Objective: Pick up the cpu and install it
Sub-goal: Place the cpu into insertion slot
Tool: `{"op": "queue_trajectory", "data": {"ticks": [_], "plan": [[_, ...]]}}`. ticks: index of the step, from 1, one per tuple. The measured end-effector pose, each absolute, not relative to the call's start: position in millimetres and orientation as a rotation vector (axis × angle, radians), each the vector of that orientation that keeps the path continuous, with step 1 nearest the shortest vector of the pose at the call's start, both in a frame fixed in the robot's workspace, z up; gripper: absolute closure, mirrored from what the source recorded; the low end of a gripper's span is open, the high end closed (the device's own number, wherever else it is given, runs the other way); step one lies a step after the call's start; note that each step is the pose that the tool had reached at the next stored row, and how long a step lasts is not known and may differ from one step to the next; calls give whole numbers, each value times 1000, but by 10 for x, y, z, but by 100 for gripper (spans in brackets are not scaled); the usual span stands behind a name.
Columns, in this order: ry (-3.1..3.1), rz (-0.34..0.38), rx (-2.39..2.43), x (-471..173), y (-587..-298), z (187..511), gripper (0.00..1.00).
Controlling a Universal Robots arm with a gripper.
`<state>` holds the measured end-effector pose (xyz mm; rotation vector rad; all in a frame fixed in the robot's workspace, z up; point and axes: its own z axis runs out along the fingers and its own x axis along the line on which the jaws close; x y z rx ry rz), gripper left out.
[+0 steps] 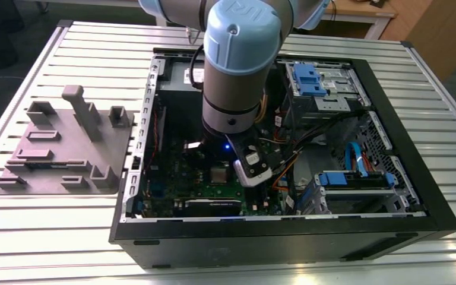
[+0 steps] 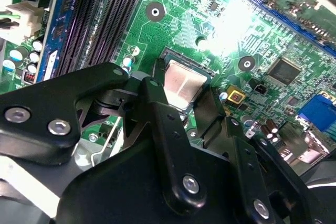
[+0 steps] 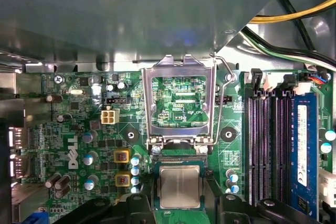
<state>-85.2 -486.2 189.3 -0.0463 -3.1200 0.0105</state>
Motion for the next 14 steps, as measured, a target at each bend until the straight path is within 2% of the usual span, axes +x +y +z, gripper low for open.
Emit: {"op": "queue_trajectory", "data": {"ticks": [14], "plan": [[-3121,11,0,-851,-4885,1891,53]]}}
